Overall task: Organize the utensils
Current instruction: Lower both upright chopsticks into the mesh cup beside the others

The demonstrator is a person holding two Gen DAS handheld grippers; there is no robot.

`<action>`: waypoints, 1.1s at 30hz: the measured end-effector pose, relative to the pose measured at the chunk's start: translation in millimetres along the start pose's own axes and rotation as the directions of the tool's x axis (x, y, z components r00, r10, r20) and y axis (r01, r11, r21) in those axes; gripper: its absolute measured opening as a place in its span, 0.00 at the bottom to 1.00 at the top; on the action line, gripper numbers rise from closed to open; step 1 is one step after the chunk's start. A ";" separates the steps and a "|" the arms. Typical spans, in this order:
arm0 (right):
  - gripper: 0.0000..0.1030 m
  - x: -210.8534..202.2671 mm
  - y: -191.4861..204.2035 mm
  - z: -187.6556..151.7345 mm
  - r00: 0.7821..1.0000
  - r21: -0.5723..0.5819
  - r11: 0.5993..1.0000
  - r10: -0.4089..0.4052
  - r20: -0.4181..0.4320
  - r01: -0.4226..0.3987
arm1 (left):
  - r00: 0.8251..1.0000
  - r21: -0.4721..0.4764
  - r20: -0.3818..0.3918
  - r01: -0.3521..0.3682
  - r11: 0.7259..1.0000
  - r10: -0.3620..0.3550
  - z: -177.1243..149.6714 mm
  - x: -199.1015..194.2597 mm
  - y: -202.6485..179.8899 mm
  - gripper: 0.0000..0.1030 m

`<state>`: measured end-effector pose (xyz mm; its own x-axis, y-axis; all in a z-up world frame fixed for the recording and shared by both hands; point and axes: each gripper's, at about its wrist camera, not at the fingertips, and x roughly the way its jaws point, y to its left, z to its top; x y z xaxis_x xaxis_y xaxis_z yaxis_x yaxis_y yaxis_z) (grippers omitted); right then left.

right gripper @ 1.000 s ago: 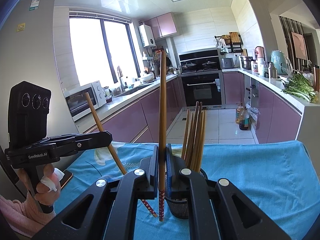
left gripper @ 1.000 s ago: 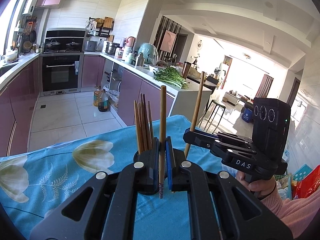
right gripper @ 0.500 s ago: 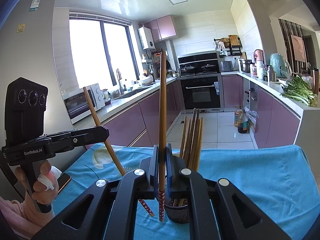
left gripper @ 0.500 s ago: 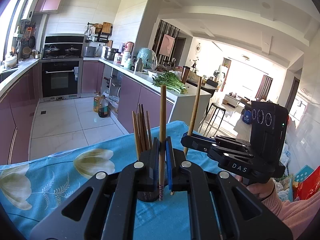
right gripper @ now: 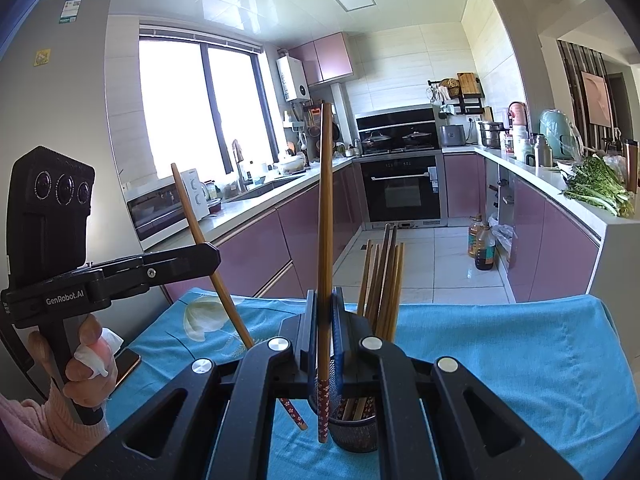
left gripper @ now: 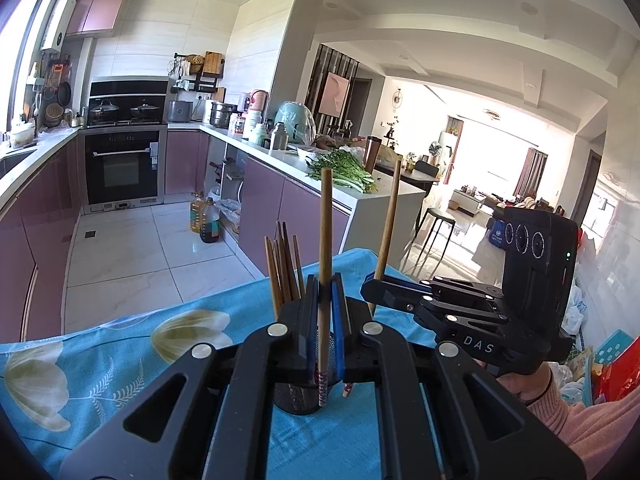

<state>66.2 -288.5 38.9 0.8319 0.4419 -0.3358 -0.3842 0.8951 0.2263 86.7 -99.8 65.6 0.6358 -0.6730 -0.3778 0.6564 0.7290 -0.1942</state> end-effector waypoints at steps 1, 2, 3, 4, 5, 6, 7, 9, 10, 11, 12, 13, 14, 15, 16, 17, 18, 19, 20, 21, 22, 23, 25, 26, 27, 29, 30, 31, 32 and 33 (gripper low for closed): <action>0.06 0.0 0.1 0.0 1.000 -0.001 1.000 0.000 0.000 0.000 | 1.000 0.002 0.001 0.000 1.000 0.000 0.5 -0.7 -0.5 0.07; 0.06 0.0 -0.1 0.0 1.000 0.000 1.000 -0.001 0.000 0.001 | 1.000 0.003 0.002 -0.002 1.000 0.002 0.7 -1.5 -1.2 0.07; 0.06 0.0 -0.1 0.1 1.000 0.000 1.000 0.000 0.000 0.000 | 1.000 0.004 0.003 -0.003 1.000 0.003 1.1 -2.0 -0.3 0.07; 0.06 0.0 -0.1 0.1 1.000 0.000 1.000 -0.001 0.000 0.001 | 1.000 0.006 0.004 -0.004 1.000 0.004 1.7 -2.2 -0.4 0.07; 0.06 0.0 0.1 0.1 1.000 -0.001 1.000 -0.001 0.000 0.001 | 1.000 0.007 0.005 -0.005 1.000 0.005 1.7 -3.1 -0.9 0.07; 0.06 -0.1 0.1 0.1 1.000 -0.002 1.000 -0.002 0.001 0.002 | 1.000 0.009 0.005 -0.007 1.000 0.006 2.3 -3.2 -1.9 0.07; 0.06 -0.5 0.5 0.5 1.000 -0.002 1.000 -0.002 0.001 0.002 | 1.000 0.010 0.006 -0.007 1.000 0.007 2.6 -3.8 -2.3 0.07; 0.06 0.0 0.4 1.2 1.000 -0.003 1.000 -0.003 0.002 0.003 | 1.000 0.009 0.005 -0.007 1.000 0.007 3.6 -3.9 -2.3 0.07; 0.06 0.0 0.6 1.5 1.000 -0.003 1.000 -0.004 0.003 0.004 | 1.000 0.010 0.004 -0.007 1.000 0.007 4.3 -3.8 -2.0 0.07; 0.06 0.0 0.7 2.1 1.000 -0.002 1.000 -0.005 0.004 0.005 | 1.000 0.009 0.004 -0.008 1.000 0.008 4.5 -3.7 -1.8 0.07; 0.06 0.3 0.8 2.6 1.000 -0.002 1.000 -0.005 0.004 0.005 | 1.000 0.009 0.004 -0.009 1.000 0.009 4.1 -4.6 -2.4 0.07; 0.06 0.2 0.8 2.6 1.000 -0.003 1.000 -0.005 0.005 0.005 | 1.000 0.008 0.003 -0.008 1.000 0.008 5.2 -3.4 -1.0 0.07; 0.06 0.3 0.6 3.3 1.000 -0.003 1.000 -0.006 0.005 0.006 | 1.000 0.007 0.002 -0.008 1.000 0.008 6.3 -0.4 -1.9 0.07; 0.06 1.0 0.9 4.3 1.000 -0.004 1.000 -0.006 0.005 0.006 | 1.000 0.006 0.002 -0.008 1.000 0.008 7.1 -0.3 -1.3 0.07; 0.06 0.7 1.0 4.0 1.000 -0.005 1.000 -0.006 0.006 0.006 | 1.000 0.007 0.003 -0.009 1.000 0.009 7.4 -0.4 -1.4 0.07; 0.06 0.6 0.8 4.4 1.000 -0.005 1.000 -0.007 0.007 0.007 | 1.000 0.008 0.004 -0.009 1.000 0.009 7.6 -1.0 -1.7 0.07; 0.06 0.4 0.9 4.5 1.000 -0.005 1.000 -0.007 0.008 0.007 | 1.000 0.008 0.004 -0.008 1.000 0.008 9.8 -0.8 0.3 0.07; 0.06 0.4 0.9 4.5 1.000 -0.005 1.000 -0.008 0.008 0.008 | 1.000 0.009 0.005 -0.008 1.000 0.008 9.9 -1.3 -0.1 0.07; 0.06 0.4 0.8 4.5 1.000 -0.006 1.000 -0.008 0.008 0.008 | 1.000 0.010 0.005 -0.008 1.000 0.008 10.5 -1.1 0.0 0.07; 0.06 0.5 0.8 4.8 1.000 -0.006 1.000 -0.010 0.008 0.010 | 1.000 0.010 0.005 -0.008 1.000 0.008 10.9 -1.3 0.2 0.07; 0.06 1.2 -0.2 5.4 1.000 -0.005 1.000 -0.010 0.008 0.010 | 1.000 0.009 0.004 -0.008 1.000 0.008 10.8 -1.0 0.5 0.07; 0.06 1.2 -0.3 5.4 1.000 -0.006 1.000 -0.011 0.008 0.011 | 1.000 0.009 0.004 -0.008 1.000 0.008 10.8 -0.8 0.6 0.07; 0.06 2.1 -0.1 5.6 1.000 -0.006 1.000 -0.013 0.009 0.013 | 1.000 0.009 0.004 -0.009 1.000 0.008 11.5 -1.8 0.9 0.07; 0.06 2.4 -0.2 5.8 1.000 -0.005 1.000 -0.014 0.010 0.014 | 1.000 0.008 0.004 -0.009 1.000 0.009 12.2 -1.1 1.5 0.07; 0.06 2.6 0.0 5.9 1.000 -0.005 1.000 -0.014 0.010 0.014 | 1.000 0.009 0.004 -0.009 1.000 0.009 12.2 -1.1 1.5 0.07; 0.06 2.6 0.0 5.9 1.000 -0.004 1.000 -0.016 0.011 0.016 | 1.000 0.009 0.003 -0.011 1.000 0.011 12.7 -1.1 1.8 0.07; 0.06 2.8 -0.4 6.4 1.000 -0.003 1.000 -0.017 0.011 0.017 | 1.000 0.009 0.002 -0.013 1.000 0.013 13.8 -0.3 2.5 0.07; 0.06 2.8 -0.6 6.4 1.000 -0.004 1.000 -0.018 0.011 0.018 | 1.000 0.008 0.001 -0.014 1.000 0.014 14.2 -0.2 2.8 0.07; 0.06 2.8 -1.3 6.7 1.000 -0.002 1.000 -0.020 0.011 0.020 | 1.000 0.007 0.001 -0.015 1.000 0.015 14.3 -0.6 3.1 0.07; 0.06 3.6 -1.8 7.1 1.000 0.000 1.000 -0.020 0.011 0.020 | 1.000 0.006 0.001 -0.015 1.000 0.015 14.8 0.6 3.3 0.07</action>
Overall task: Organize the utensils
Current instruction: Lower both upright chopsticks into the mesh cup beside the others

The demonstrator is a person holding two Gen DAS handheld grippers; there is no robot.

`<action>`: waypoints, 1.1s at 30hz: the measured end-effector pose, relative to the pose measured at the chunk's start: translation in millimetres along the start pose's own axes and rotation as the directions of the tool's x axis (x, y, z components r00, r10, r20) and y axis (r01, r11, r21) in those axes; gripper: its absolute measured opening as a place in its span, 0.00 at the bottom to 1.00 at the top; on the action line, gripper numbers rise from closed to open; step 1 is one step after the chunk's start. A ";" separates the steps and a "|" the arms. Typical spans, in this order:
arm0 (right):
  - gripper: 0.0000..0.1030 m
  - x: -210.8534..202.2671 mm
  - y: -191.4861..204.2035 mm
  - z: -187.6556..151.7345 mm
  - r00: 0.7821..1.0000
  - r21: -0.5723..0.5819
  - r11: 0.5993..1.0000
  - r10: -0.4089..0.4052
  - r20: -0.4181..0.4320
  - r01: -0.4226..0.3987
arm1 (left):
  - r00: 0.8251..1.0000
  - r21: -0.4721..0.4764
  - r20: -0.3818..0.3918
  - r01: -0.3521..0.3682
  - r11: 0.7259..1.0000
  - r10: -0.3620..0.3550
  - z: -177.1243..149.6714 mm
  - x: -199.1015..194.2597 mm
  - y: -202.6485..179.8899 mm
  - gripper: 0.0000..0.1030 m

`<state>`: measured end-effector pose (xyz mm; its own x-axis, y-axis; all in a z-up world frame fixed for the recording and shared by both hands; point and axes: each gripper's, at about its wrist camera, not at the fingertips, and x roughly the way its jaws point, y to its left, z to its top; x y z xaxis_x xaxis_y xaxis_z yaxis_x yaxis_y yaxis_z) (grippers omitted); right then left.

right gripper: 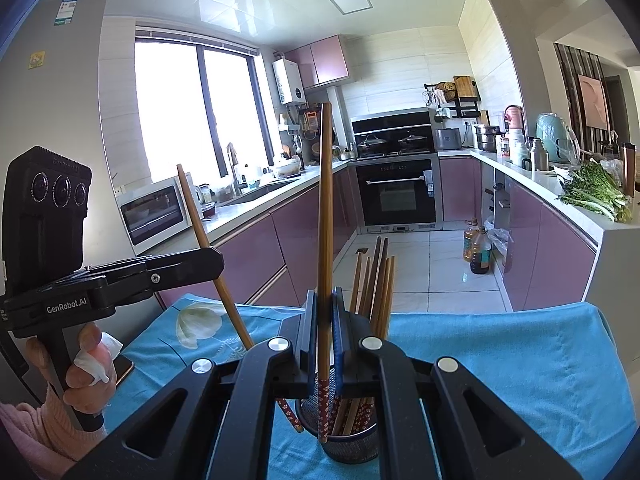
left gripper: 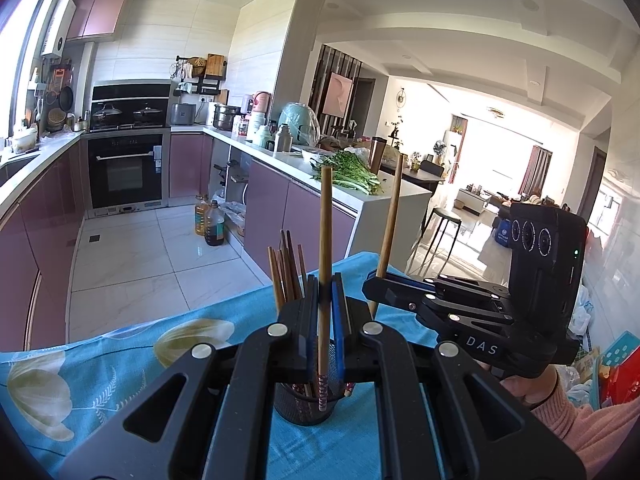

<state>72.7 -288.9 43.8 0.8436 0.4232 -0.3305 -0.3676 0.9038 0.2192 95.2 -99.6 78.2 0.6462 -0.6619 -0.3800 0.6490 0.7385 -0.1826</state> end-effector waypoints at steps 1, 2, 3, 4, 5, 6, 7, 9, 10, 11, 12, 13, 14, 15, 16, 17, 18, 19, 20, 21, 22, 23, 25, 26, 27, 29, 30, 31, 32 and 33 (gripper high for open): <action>0.06 0.2 -0.3 0.2 1.000 0.001 1.000 0.000 0.000 0.000 | 1.000 -0.002 0.000 0.001 1.000 -0.001 -0.1 -0.8 0.1 0.07; 0.06 0.2 -0.3 0.4 1.000 0.000 1.000 0.000 0.000 0.000 | 1.000 -0.003 -0.001 0.001 1.000 -0.001 1.1 0.5 -0.2 0.07; 0.06 0.3 -0.3 0.6 1.000 -0.001 1.000 0.001 -0.001 -0.001 | 1.000 -0.002 0.000 0.001 1.000 -0.001 1.6 0.4 0.0 0.07; 0.06 0.5 -0.1 0.6 1.000 -0.001 1.000 0.001 -0.001 -0.001 | 1.000 -0.001 0.001 0.001 1.000 -0.001 1.7 -0.8 -0.6 0.07; 0.06 1.0 -0.2 0.5 1.000 -0.002 1.000 0.000 -0.001 0.000 | 1.000 0.000 0.001 0.001 1.000 -0.001 2.0 -0.7 -0.4 0.07; 0.06 1.0 -0.2 0.4 1.000 -0.002 1.000 0.000 -0.001 0.000 | 1.000 0.000 0.002 0.002 1.000 -0.002 3.1 -1.0 -0.3 0.07; 0.06 1.3 -0.4 0.6 1.000 -0.002 1.000 0.000 -0.002 0.000 | 1.000 0.001 0.004 0.002 1.000 -0.002 3.4 -1.9 -0.6 0.07; 0.06 1.3 -0.3 0.3 1.000 0.000 1.000 0.000 -0.001 0.000 | 1.000 0.005 0.007 -0.001 1.000 0.001 4.4 -2.7 -1.4 0.07; 0.06 2.5 0.3 0.6 1.000 -0.001 1.000 0.000 -0.001 0.000 | 1.000 0.008 0.009 -0.002 1.000 0.002 4.6 -4.0 -2.1 0.07; 0.06 3.5 0.5 0.8 1.000 -0.001 1.000 -0.001 -0.001 0.001 | 1.000 0.009 0.010 -0.004 1.000 0.004 5.9 -2.1 -1.9 0.07; 0.06 3.4 0.3 0.9 1.000 -0.001 1.000 -0.002 -0.001 0.002 | 1.000 0.008 0.012 -0.004 1.000 0.004 6.5 -1.8 -1.8 0.07; 0.06 3.8 0.4 0.9 1.000 0.000 1.000 -0.002 -0.001 0.002 | 1.000 0.008 0.015 -0.001 1.000 0.001 6.3 -3.3 -2.0 0.07; 0.06 4.0 0.0 0.6 1.000 0.000 1.000 -0.003 -0.001 0.003 | 1.000 0.008 0.018 0.000 1.000 0.000 7.1 -2.3 -2.8 0.07; 0.06 4.1 -0.2 0.6 1.000 0.000 1.000 -0.003 -0.001 0.003 | 1.000 0.009 0.019 -0.001 1.000 0.001 7.1 -2.9 -3.0 0.07; 0.06 4.4 -0.4 0.6 1.000 0.000 1.000 -0.004 -0.001 0.004 | 1.000 0.010 0.020 -0.002 1.000 0.002 7.6 -3.5 -2.6 0.07; 0.06 4.3 -0.9 0.6 1.000 0.001 1.000 -0.004 0.000 0.004 | 1.000 0.011 0.022 -0.006 1.000 0.005 7.8 -3.9 -2.6 0.07; 0.06 4.7 -1.5 0.6 1.000 0.002 1.000 -0.006 0.001 0.006 | 1.000 0.011 0.023 -0.007 1.000 0.007 8.7 -3.9 -2.3 0.07; 0.06 5.8 -3.1 0.8 1.000 0.004 1.000 -0.007 0.001 0.007 | 1.000 0.012 0.023 -0.008 1.000 0.008 8.7 -4.1 -2.2 0.07; 0.06 6.4 -4.1 0.8 1.000 0.008 1.000 -0.009 0.002 0.009 | 1.000 0.011 0.024 -0.009 1.000 0.009 9.3 -4.3 -2.1 0.07; 0.06 7.1 -5.4 0.7 1.000 0.010 1.000 -0.010 0.002 0.010 | 1.000 0.012 0.026 -0.011 1.000 0.011 9.4 -4.9 -2.3 0.07; 0.06 8.2 -5.3 0.9 1.000 0.012 1.000 -0.012 0.003 0.012 | 1.000 0.014 0.027 -0.015 1.000 0.014 9.2 -5.2 -2.5 0.07; 0.06 8.7 -5.6 0.9 1.000 0.012 1.000 -0.013 0.004 0.013 | 0.999 0.015 0.028 -0.017 1.000 0.016 9.0 -5.4 -2.6 0.07; 0.06 10.0 -5.7 0.4 1.000 0.011 1.000 -0.018 0.007 0.018 | 0.999 0.020 0.028 -0.020 1.000 0.020 8.5 -7.4 -3.4 0.07; 0.06 11.6 -5.9 0.2 1.000 0.011 1.000 -0.021 0.006 0.021 | 0.999 0.024 0.029 -0.027 0.999 0.027 8.0 -7.2 -4.1 0.07; 0.06 14.3 -6.7 0.6 1.000 0.013 1.000 -0.022 0.004 0.022 | 0.999 0.029 0.027 -0.036 0.999 0.035 7.7 -6.4 -4.8 0.07; 0.06 18.3 -8.6 -0.5 1.000 0.019 1.000 -0.025 -0.001 0.025 | 0.999 0.032 0.018 -0.042 0.999 0.041 7.2 -2.3 -5.0 0.07; 0.06 20.5 -9.7 -1.7 1.000 0.021 0.999 -0.026 -0.004 0.026 | 0.999 0.032 0.014 -0.044 0.999 0.044 6.1 -1.0 -5.6 0.07; 0.06 22.2 -10.7 -2.2 1.000 0.024 0.999 -0.026 -0.005 0.026 | 0.999 0.031 0.013 -0.047 0.998 0.047 5.4 -0.4 -5.2 0.07; 0.06 23.8 -12.0 -3.0 1.000 0.029 0.999 -0.027 -0.006 0.028 | 0.999 0.029 0.012 -0.047 0.998 0.047 6.3 0.1 -4.6 0.07; 0.06 25.4 -12.8 -3.1 1.000 0.034 0.999 -0.027 -0.007 0.027 | 0.999 0.025 0.011 -0.046 0.999 0.046 6.5 -0.1 -4.1 0.07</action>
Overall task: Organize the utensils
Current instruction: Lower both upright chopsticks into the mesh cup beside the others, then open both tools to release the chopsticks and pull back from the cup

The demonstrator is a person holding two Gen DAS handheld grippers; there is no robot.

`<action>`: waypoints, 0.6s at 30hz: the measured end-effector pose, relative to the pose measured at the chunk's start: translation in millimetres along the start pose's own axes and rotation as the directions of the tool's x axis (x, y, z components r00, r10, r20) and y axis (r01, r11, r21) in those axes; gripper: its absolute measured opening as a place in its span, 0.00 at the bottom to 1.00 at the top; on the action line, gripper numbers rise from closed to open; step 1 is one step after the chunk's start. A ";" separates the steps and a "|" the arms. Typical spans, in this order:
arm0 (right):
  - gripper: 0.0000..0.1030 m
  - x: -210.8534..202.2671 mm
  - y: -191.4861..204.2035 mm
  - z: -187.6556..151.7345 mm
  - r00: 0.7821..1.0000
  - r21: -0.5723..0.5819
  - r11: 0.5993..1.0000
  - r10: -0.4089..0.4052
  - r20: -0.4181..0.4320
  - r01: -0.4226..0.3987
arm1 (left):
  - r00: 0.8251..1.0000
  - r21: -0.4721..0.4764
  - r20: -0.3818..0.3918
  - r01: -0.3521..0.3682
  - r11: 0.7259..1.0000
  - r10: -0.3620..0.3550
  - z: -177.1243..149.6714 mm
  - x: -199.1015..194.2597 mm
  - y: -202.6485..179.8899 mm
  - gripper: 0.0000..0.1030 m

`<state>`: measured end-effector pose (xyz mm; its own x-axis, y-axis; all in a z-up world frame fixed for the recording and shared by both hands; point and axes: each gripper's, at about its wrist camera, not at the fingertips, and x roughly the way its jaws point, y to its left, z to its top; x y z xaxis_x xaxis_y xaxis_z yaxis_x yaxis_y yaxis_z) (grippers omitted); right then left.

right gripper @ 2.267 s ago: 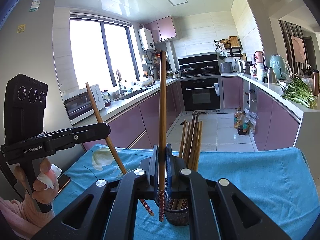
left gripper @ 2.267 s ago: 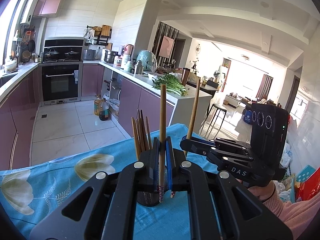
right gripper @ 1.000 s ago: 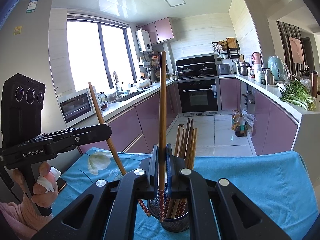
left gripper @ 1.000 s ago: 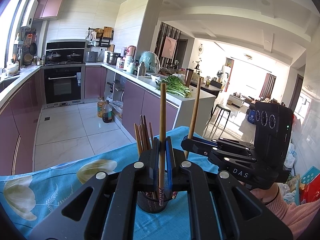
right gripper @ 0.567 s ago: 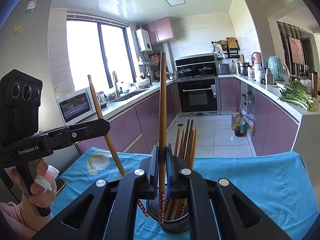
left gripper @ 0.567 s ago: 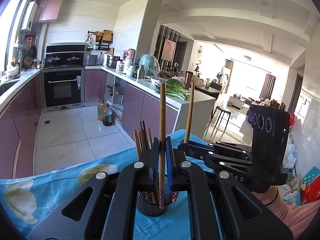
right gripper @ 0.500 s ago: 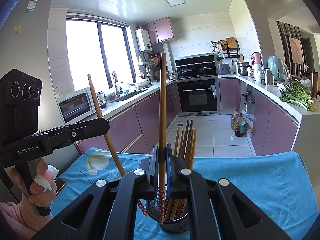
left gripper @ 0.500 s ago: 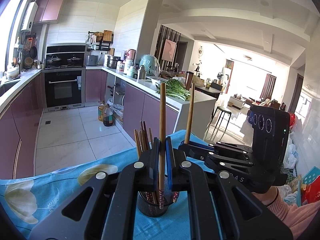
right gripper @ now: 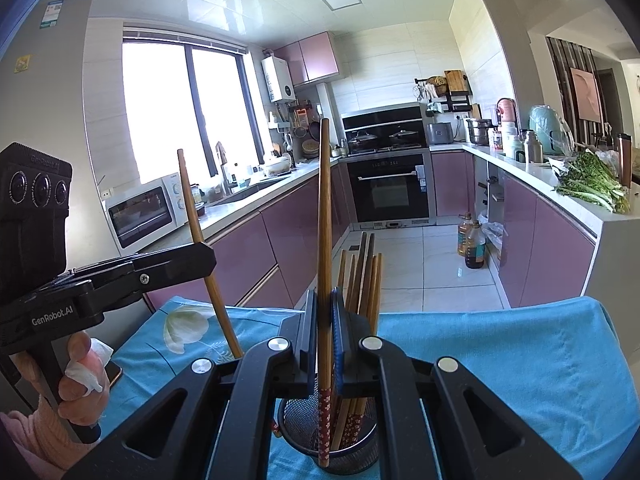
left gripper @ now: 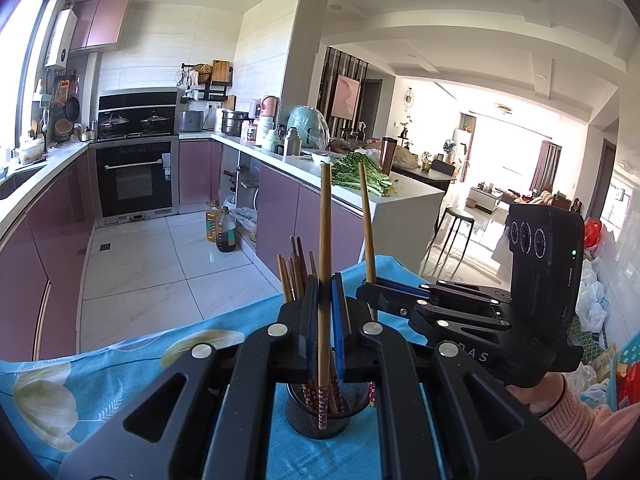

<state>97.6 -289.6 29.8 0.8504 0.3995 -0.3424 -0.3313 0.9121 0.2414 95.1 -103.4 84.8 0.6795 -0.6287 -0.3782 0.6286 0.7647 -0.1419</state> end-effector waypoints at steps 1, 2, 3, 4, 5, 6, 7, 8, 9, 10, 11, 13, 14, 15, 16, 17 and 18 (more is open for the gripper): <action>0.06 0.8 -1.4 0.4 1.000 0.006 1.000 0.003 0.000 -0.003 | 1.000 -0.003 0.000 0.003 1.000 -0.003 2.4 1.9 -1.2 0.07; 0.06 1.0 -2.2 1.2 1.000 0.009 1.000 0.005 0.002 -0.005 | 1.000 -0.005 0.002 0.009 1.000 -0.009 4.9 1.4 -2.9 0.07; 0.06 0.7 -2.6 2.5 1.000 0.013 1.000 0.007 0.007 -0.007 | 1.000 -0.006 0.006 0.015 1.000 -0.015 6.8 0.1 -3.3 0.07; 0.06 -0.6 -1.7 3.2 1.000 0.016 1.000 0.011 0.011 -0.011 | 1.000 -0.006 0.013 0.020 1.000 -0.020 9.3 -1.8 -4.4 0.07; 0.06 -2.1 -3.3 4.6 1.000 0.018 1.000 0.015 0.015 -0.015 | 1.000 -0.005 0.019 0.024 1.000 -0.023 12.0 -3.0 -4.9 0.07; 0.06 -3.5 -3.5 6.0 1.000 0.020 1.000 0.015 0.020 -0.016 | 0.999 -0.003 0.023 0.026 1.000 -0.026 13.7 -4.3 -5.6 0.07; 0.06 -3.6 -3.6 6.7 1.000 0.020 1.000 0.015 0.023 -0.016 | 0.999 -0.001 0.027 0.028 1.000 -0.028 15.3 -5.6 -6.7 0.07; 0.06 -3.8 -3.8 7.7 1.000 0.020 1.000 0.016 0.026 -0.016 | 0.999 0.000 0.030 0.030 1.000 -0.030 16.5 -6.5 -7.7 0.07; 0.06 -3.7 -4.3 8.6 0.999 0.021 1.000 0.017 0.029 -0.018 | 0.999 0.002 0.032 0.031 1.000 -0.031 17.5 -7.2 -8.7 0.07; 0.06 -3.7 -4.4 8.6 0.999 0.022 1.000 0.018 0.031 -0.019 | 0.999 0.003 0.033 0.031 1.000 -0.031 18.4 -7.0 -8.9 0.07; 0.06 -2.6 -4.0 8.5 0.999 0.022 1.000 0.018 0.030 -0.019 | 0.999 0.005 0.033 0.031 1.000 -0.031 19.0 -7.0 -9.1 0.07; 0.06 -1.1 -4.6 7.3 1.000 0.022 1.000 0.019 0.025 -0.019 | 0.999 0.007 0.025 0.031 0.999 -0.031 18.4 -5.7 -9.5 0.07; 0.06 0.0 -4.9 5.7 1.000 0.022 1.000 0.018 0.022 -0.019 | 0.999 0.009 0.020 0.030 1.000 -0.030 17.2 -5.1 -8.2 0.07; 0.06 0.6 -5.8 4.9 1.000 0.022 1.000 0.018 0.018 -0.018 | 0.999 0.011 0.014 0.028 1.000 -0.028 16.7 -3.7 -8.5 0.07; 0.06 1.7 -6.2 3.6 1.000 0.023 1.000 0.018 0.013 -0.018 | 1.000 0.012 0.006 0.028 1.000 -0.028 15.9 -3.0 -7.8 0.07; 0.06 2.8 -6.5 2.4 1.000 0.024 1.000 0.018 0.008 -0.019 | 1.000 0.011 0.000 0.030 0.999 -0.030 14.6 -2.6 -5.6 0.07; 0.06 3.9 -7.3 1.6 1.000 0.024 1.000 0.018 0.003 -0.018 | 0.999 0.012 -0.007 0.031 0.999 -0.031 14.3 0.1 -5.7 0.07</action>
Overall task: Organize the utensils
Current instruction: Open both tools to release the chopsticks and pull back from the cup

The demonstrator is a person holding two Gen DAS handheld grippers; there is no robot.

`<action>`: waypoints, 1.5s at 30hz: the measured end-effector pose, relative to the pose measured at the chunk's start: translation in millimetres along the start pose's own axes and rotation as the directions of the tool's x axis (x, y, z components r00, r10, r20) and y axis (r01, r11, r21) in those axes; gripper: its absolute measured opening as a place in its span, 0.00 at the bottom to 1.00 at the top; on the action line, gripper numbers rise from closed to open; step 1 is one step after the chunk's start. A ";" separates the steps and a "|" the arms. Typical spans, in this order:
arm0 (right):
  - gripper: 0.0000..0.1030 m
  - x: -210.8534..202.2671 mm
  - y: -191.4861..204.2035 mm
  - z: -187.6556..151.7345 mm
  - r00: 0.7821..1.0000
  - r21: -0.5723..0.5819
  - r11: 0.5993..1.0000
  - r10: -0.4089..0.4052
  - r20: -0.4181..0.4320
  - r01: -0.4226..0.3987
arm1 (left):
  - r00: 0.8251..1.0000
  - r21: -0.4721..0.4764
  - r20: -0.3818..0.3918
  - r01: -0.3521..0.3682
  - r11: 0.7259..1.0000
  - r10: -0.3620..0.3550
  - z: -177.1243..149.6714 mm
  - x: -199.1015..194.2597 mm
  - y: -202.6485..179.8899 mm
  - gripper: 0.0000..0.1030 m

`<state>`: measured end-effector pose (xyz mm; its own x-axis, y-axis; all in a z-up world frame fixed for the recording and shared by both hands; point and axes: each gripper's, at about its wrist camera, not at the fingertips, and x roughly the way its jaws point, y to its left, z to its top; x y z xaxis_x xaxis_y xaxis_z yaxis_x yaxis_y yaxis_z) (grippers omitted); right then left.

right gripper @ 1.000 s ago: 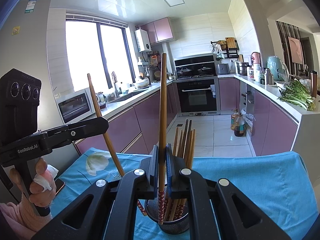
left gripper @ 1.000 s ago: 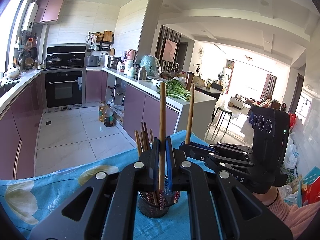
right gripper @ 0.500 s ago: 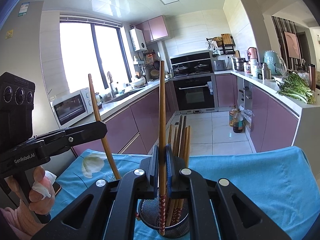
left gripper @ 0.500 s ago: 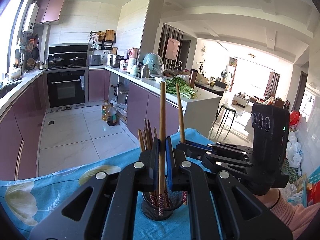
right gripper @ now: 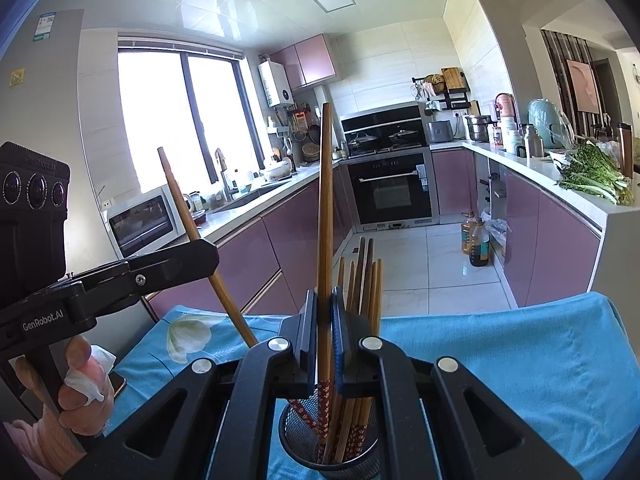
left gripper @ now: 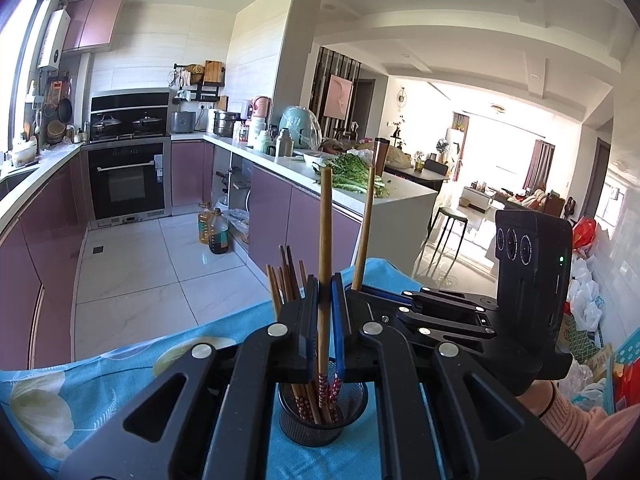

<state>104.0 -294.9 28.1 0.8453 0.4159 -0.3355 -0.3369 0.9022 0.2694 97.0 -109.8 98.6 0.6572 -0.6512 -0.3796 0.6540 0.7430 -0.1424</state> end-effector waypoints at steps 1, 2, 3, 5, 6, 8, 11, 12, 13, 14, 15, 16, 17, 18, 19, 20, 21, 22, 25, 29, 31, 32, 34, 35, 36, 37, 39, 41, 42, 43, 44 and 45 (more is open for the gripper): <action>0.06 1.0 -0.8 -1.5 1.000 0.000 1.000 -0.001 -0.008 0.001 | 1.000 0.003 -0.007 0.001 1.000 -0.001 -0.7 0.6 -0.1 0.07; 0.06 2.0 -1.9 -2.5 1.000 0.001 1.000 -0.001 -0.016 0.001 | 1.000 0.006 -0.014 0.001 1.000 -0.001 -1.3 1.3 -0.3 0.07; 0.06 3.4 -2.8 -4.5 1.000 0.002 1.000 0.002 -0.029 -0.002 | 1.000 0.008 -0.019 0.002 1.000 -0.002 -1.2 1.5 1.1 0.07; 0.06 6.1 -4.8 -7.6 0.999 0.003 1.000 0.001 -0.047 -0.001 | 0.999 0.014 -0.039 0.008 1.000 -0.008 -3.6 3.1 1.7 0.07; 0.06 8.2 -5.9 -10.3 0.998 0.003 1.000 0.001 -0.064 -0.001 | 0.999 0.018 -0.050 0.009 1.000 -0.008 -4.9 4.1 2.6 0.07; 0.06 12.2 -5.0 -15.1 0.996 0.005 1.000 0.000 -0.088 0.000 | 0.997 0.026 -0.077 0.013 1.000 -0.011 -6.6 8.8 3.1 0.07; 0.06 19.3 -6.6 -22.5 0.992 0.006 1.000 -0.007 -0.127 0.008 | 0.992 0.025 -0.126 0.019 1.000 -0.016 -12.7 17.7 7.4 0.07; 0.06 21.7 -7.7 -25.4 0.990 0.010 1.000 -0.009 -0.140 0.011 | 0.990 0.023 -0.138 0.019 1.000 -0.016 -13.4 22.4 8.1 0.07; 0.06 23.5 -8.9 -26.4 0.989 0.012 1.000 -0.010 -0.148 0.012 | 0.988 0.022 -0.154 0.018 1.000 -0.014 -15.9 27.0 9.8 0.07; 0.06 25.2 -9.4 -27.9 0.988 0.013 1.000 -0.014 -0.157 0.016 | 0.986 0.022 -0.166 0.015 1.000 -0.011 -17.6 30.6 10.8 0.07; 0.06 27.0 -10.0 -29.3 0.986 0.014 1.000 -0.018 -0.163 0.021 | 0.984 0.021 -0.177 0.011 1.000 -0.007 -19.3 35.2 12.0 0.07; 0.06 29.0 -10.8 -30.4 0.985 0.016 1.000 -0.022 -0.169 0.025 | 0.983 0.020 -0.186 0.010 1.000 -0.006 -20.8 39.1 12.9 0.07; 0.06 31.1 -11.0 -31.1 0.985 0.017 0.999 -0.026 -0.173 0.029 | 0.981 0.018 -0.196 0.008 1.000 -0.005 -22.1 43.1 13.9 0.07; 0.06 32.6 -11.7 -31.8 0.984 0.020 0.999 -0.027 -0.176 0.031 | 0.979 0.017 -0.202 0.007 1.000 -0.003 -23.8 46.1 14.6 0.07; 0.06 34.0 -12.4 -31.9 0.983 0.022 0.999 -0.028 -0.179 0.032 | 0.978 0.016 -0.208 0.005 1.000 -0.001 -24.4 50.2 15.3 0.07; 0.06 34.9 -12.8 -32.5 0.983 0.025 0.999 -0.029 -0.182 0.034 | 0.977 0.012 -0.213 0.003 1.000 0.000 -24.9 54.0 16.4 0.07; 0.07 35.8 -13.0 -32.7 0.983 0.026 0.999 -0.030 -0.184 0.035 | 0.976 0.006 -0.218 0.002 1.000 -0.001 -25.6 57.5 17.9 0.07; 0.08 36.9 -13.1 -33.4 0.982 0.027 0.999 -0.031 -0.186 0.036 | 0.975 0.002 -0.222 0.000 1.000 0.000 -27.1 61.8 19.2 0.07; 0.08 38.7 -15.2 -35.1 0.981 0.035 0.999 -0.031 -0.192 0.038 | 0.971 -0.019 -0.241 -0.004 1.000 -0.001 -33.0 73.0 24.5 0.07; 0.08 37.6 -16.2 -37.6 0.981 0.046 0.998 -0.030 -0.191 0.040 | 0.965 -0.048 -0.262 -0.015 0.999 0.002 -43.0 84.0 34.4 0.15; 0.10 36.2 -16.3 -38.9 0.982 0.048 0.998 -0.030 -0.188 0.039 | 0.966 -0.068 -0.258 -0.014 0.998 -0.004 -48.0 85.7 38.5 0.21; 0.15 35.5 -15.7 -39.6 0.982 0.050 0.998 -0.031 -0.186 0.041 | 0.969 -0.080 -0.247 -0.018 0.997 -0.002 -50.6 84.2 40.6 0.24; 0.24 31.3 -13.0 -41.1 0.984 0.043 0.998 -0.036 -0.177 0.044 | 0.975 -0.093 -0.224 -0.031 0.995 0.009 -56.0 77.8 43.5 0.33; 0.27 29.7 -11.4 -41.3 0.984 0.037 0.998 -0.040 -0.173 0.047 | 0.978 -0.101 -0.209 -0.046 0.994 0.024 -58.2 73.9 45.9 0.42; 0.31 26.5 -8.4 -42.2 0.986 0.027 0.998 -0.045 -0.163 0.050 | 0.980 -0.106 -0.195 -0.062 0.992 0.040 -60.9 70.3 48.7 0.48; 0.42 23.8 -5.9 -42.4 0.987 0.020 0.998 -0.052 -0.152 0.056 | 0.982 -0.109 -0.174 -0.092 0.990 0.072 -63.8 64.7 51.4 0.54; 0.52 18.2 -0.6 -43.6 0.990 0.000 0.998 -0.065 -0.127 0.066 | 0.980 -0.104 -0.138 -0.160 0.982 0.145 -69.5 53.5 55.5 0.64; 0.65 12.5 5.6 -45.2 0.991 -0.020 0.997 -0.080 -0.103 0.078 | 0.976 -0.109 -0.103 -0.203 0.973 0.192 -74.3 42.1 59.7 0.79; 0.69 10.6 8.3 -46.0 0.992 -0.029 0.996 -0.089 -0.090 0.087 | 0.971 -0.105 -0.084 -0.230 0.968 0.222 -77.8 35.6 61.1 0.81; 0.76 7.6 11.7 -47.6 0.992 -0.042 0.994 -0.103 -0.073 0.100 | 0.965 -0.100 -0.070 -0.257 0.961 0.251 -79.6 30.4 61.4 0.87; 0.81 5.8 14.1 -48.9 0.992 -0.052 0.993 -0.112 -0.061 0.109 | 0.957 -0.092 -0.051 -0.290 0.952 0.287 -82.8 24.3 61.2 0.93; 0.84 3.5 17.6 -51.2 0.992 -0.061 0.991 -0.120 -0.047 0.117 | 0.950 -0.089 -0.037 -0.313 0.946 0.311 -84.5 17.9 61.7 0.94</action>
<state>79.8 -271.7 -14.5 0.8593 0.3094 -0.4073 -0.2602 0.9500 0.1727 117.4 -62.5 5.8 0.8135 -0.3820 -0.4384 0.3798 0.9200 -0.0969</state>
